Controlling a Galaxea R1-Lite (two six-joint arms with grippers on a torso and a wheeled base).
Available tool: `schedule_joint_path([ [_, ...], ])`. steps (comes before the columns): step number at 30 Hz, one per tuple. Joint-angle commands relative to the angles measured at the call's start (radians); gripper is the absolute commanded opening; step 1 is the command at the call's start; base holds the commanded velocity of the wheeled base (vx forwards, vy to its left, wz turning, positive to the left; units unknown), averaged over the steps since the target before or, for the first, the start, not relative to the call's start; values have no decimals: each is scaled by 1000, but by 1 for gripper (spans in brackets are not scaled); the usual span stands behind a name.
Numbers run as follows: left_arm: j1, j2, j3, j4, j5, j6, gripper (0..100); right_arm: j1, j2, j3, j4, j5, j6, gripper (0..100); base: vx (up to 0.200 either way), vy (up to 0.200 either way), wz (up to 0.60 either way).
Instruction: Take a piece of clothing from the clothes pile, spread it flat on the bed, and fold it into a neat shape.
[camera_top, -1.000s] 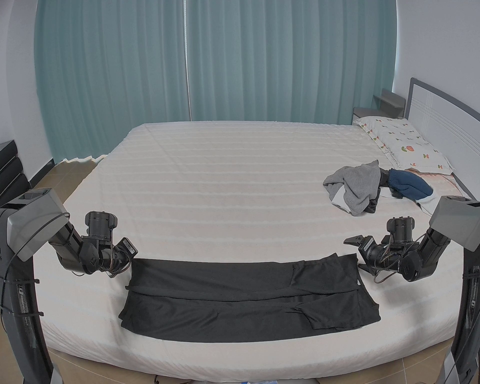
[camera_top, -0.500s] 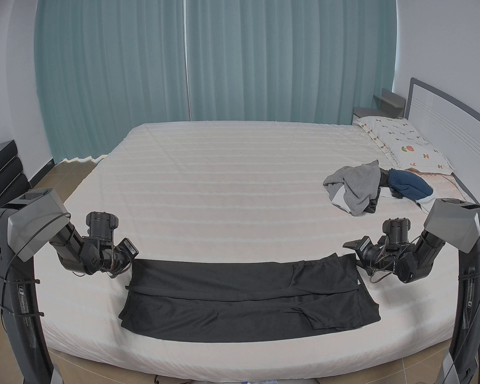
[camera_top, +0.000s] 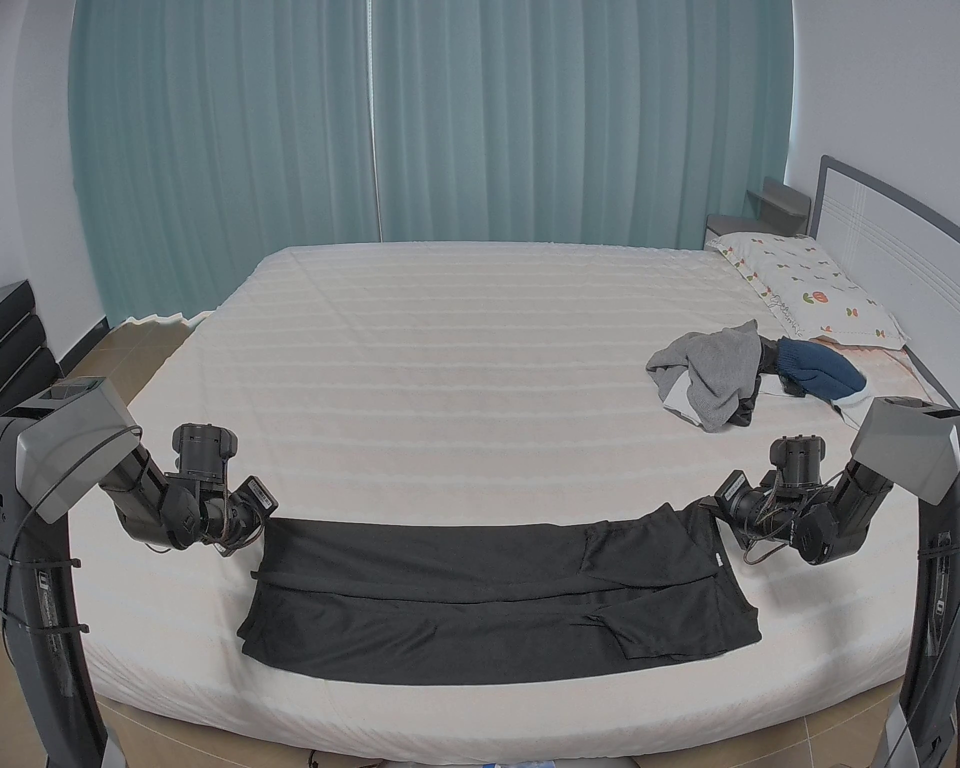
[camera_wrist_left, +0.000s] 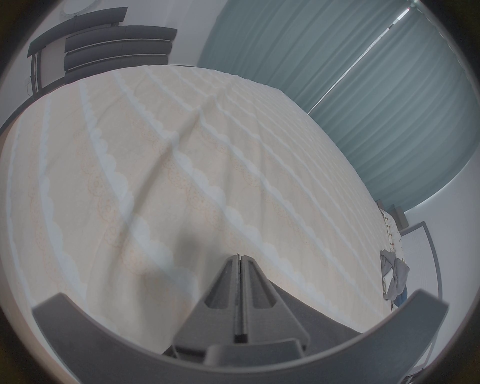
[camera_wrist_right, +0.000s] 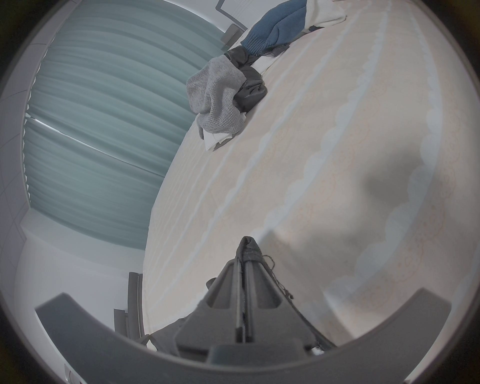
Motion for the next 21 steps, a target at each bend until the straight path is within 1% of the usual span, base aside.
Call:
schedule_joint_path([
  [1, 0, 1, -1, 0, -1, -1, 0, -8, 0, -1, -1, 1, -1, 0, 0, 0, 0],
  [21, 0, 6, -9, 0, -8, -4, 0, -29, 15, -15, 10, 1, -1, 0, 0, 0, 0],
])
